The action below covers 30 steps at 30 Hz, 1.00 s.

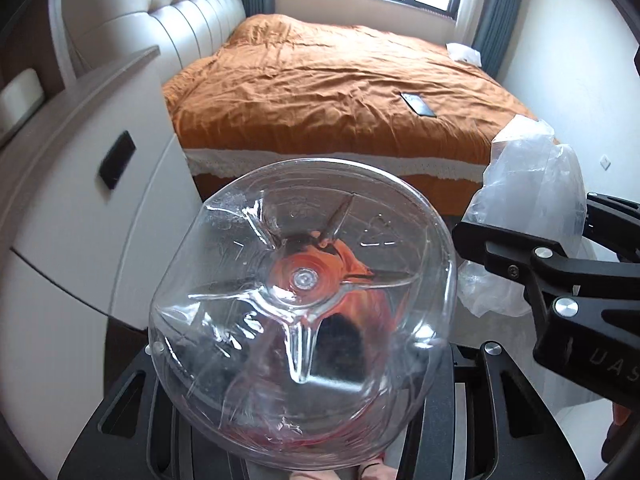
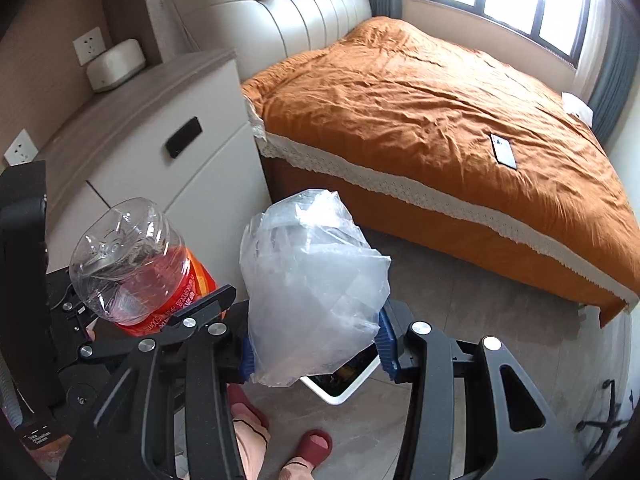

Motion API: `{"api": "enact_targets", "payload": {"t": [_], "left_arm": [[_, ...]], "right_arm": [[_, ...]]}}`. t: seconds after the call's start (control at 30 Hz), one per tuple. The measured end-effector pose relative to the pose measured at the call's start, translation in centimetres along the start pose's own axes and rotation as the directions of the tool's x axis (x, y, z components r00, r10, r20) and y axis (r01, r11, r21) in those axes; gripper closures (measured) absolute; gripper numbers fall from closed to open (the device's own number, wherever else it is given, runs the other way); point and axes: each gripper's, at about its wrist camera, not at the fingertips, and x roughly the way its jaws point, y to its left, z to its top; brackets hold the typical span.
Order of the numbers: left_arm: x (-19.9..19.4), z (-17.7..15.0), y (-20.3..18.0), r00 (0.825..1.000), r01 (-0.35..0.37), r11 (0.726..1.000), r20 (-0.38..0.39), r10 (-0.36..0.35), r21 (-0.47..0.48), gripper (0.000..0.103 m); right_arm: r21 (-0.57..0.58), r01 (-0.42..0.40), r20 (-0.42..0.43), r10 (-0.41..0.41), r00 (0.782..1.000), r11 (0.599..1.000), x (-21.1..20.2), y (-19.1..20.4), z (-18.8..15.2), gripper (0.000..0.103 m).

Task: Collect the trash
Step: 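Carry the bottle and bag over the white bin and open both tools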

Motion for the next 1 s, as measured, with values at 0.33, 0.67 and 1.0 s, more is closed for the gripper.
{"api": "enact_targets", "payload": {"t": [0.33,0.67,1.0], "left_arm": [[13.8,-4.3,0.0,0.990,0.072,0.996,-0.127,-0.064,0.059,0.059],[24.5,-8.5,1.0,0.948,0.230,0.971,-0.240,-0.207,0.071,0.053],[26.7,-9.3,0.5,0.930,0.249,0.962,-0.306,-0.205,0.114,0.005]], "right_arm": [[0.100,0.072,-0.156,-0.056,0.986,0.992,12.3,-2.9,-4.9,0.055],[0.145,0.091,-0.283,-0.046,0.958,0.985,22.0,-3.7,-9.8,0.052],[0.156,0.152,-0.349,-0.089,0.933,0.976,24.8,-4.5,-11.1,0.004]]}}
